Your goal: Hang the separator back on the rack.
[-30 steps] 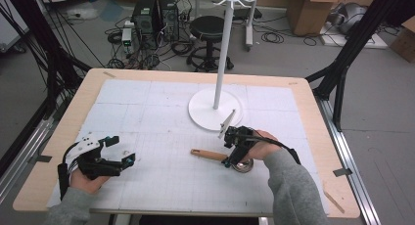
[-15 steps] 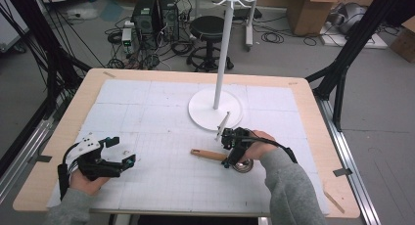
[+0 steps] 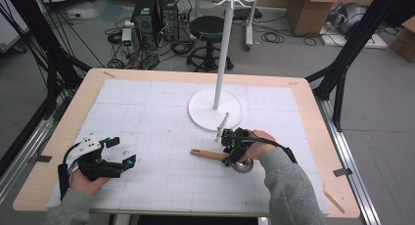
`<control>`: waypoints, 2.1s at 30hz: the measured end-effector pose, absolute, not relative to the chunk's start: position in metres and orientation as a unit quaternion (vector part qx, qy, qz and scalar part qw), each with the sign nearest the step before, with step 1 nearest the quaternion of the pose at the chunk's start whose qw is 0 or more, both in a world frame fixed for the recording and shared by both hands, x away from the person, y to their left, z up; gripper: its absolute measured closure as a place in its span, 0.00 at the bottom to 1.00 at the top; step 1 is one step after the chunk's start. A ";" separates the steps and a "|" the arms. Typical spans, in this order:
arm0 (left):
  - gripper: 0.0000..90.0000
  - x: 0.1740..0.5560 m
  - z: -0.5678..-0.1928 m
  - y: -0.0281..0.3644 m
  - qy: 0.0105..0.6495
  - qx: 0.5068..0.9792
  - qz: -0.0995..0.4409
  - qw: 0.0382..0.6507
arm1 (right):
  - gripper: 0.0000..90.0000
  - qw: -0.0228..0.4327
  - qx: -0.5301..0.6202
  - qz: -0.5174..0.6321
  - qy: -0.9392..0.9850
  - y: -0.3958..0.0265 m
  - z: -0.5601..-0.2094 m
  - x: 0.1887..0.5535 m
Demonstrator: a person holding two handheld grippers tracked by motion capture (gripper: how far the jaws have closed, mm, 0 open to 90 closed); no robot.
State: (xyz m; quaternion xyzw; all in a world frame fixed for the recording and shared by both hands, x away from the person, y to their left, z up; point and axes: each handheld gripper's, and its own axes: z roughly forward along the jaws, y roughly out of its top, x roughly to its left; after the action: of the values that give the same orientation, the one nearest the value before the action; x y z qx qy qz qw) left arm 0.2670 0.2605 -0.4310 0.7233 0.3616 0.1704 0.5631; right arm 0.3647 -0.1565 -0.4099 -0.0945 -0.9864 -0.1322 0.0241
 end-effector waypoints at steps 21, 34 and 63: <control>0.02 0.266 -0.431 0.260 0.360 0.725 0.167 0.562 | 0.76 0.002 -0.089 -0.124 -0.988 -0.154 -0.410 0.357; 0.02 0.266 -0.431 0.261 0.360 0.725 0.168 0.562 | 0.77 0.003 -0.099 -0.140 -0.985 -0.158 -0.410 0.357; 0.02 0.266 -0.431 0.260 0.362 0.725 0.168 0.561 | 0.77 -0.033 -0.109 -0.208 -0.972 -0.185 -0.387 0.350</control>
State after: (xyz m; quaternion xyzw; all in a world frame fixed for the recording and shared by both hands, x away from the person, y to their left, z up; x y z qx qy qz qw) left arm 0.2660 0.2602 -0.4309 0.7251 0.3616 0.1683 0.5614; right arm 0.3498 -0.1850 -0.3870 -0.1093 -0.9716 -0.2075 -0.0330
